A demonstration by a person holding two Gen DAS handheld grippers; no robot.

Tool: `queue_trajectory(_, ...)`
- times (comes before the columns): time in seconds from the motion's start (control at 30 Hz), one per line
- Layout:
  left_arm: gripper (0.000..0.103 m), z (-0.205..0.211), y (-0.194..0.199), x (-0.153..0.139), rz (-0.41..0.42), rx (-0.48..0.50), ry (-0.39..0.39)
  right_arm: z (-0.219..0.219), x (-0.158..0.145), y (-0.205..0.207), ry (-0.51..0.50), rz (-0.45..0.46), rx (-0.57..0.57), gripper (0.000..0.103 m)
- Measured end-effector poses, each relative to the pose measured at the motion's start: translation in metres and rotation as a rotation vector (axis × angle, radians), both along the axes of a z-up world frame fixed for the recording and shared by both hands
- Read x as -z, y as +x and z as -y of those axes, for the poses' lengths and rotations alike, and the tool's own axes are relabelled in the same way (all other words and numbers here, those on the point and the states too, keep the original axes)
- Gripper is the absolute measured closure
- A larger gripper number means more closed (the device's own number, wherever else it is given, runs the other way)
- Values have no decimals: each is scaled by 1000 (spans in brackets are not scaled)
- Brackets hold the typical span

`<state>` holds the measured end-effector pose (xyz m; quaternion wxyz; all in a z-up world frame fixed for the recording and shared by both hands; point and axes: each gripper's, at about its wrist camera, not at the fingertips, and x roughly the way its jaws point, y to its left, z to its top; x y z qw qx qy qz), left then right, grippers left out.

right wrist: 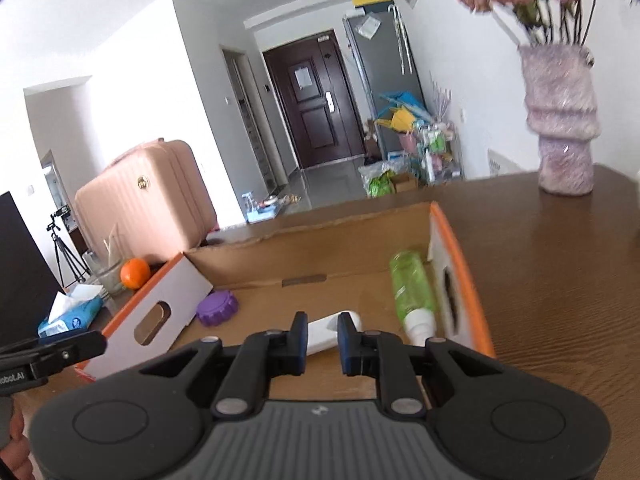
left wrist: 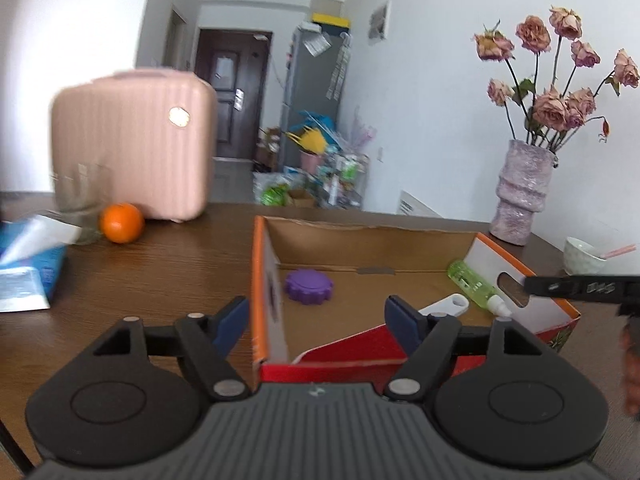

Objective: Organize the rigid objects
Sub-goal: 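Lift the lint brush into the cardboard box and open the left tool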

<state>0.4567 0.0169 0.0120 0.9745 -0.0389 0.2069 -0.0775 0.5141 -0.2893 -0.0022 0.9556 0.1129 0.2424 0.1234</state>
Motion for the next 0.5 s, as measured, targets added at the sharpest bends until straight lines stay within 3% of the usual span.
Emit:
queue_trajectory(0.1,19,-1,-33,-6,23,-25,26,9,-13,-30,-34,32,9,80)
queue_trajectory(0.23,8,5,-85,-15,57,-55,93,15,-25,-80,-90,64,-5,62)
queue_trajectory(0.33,4,7,-125,-18,85,-73,124,18,-28,-120,-125,67,-20,58)
queue_trajectory(0.5,0,6,-189,-15,91,-85,131,17,-30,-187,-165,104,-14,41)
